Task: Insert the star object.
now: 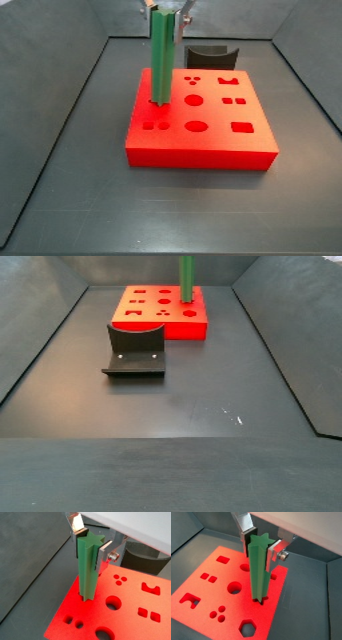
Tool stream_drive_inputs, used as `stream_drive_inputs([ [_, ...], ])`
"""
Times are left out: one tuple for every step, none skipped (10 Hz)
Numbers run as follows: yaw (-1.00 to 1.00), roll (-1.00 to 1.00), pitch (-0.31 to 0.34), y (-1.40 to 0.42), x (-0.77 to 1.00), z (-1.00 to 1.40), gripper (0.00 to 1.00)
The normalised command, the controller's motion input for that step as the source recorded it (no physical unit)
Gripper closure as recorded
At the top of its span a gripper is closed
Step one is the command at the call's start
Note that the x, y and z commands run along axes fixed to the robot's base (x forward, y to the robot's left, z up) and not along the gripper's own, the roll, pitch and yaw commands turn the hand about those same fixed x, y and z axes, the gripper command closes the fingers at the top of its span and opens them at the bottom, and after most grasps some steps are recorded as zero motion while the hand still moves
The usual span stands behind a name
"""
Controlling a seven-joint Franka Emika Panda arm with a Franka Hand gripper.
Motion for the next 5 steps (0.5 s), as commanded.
stream_drive_inputs([
  [-0.27,0.01,0.000,0.02,-0.14,-0.14,1.00],
  [-0.23,0.00,0.000,0.10,-0.19,-0.14,1.00],
  [-0.21,0.00,0.000,0.10,-0.16,-0.12,1.00],
  [0.00,-0.04,0.000,0.12,-0.16,-0.12,1.00],
  [0.20,-0.01,0.000,0.08,0.00,-0.18,1.00],
])
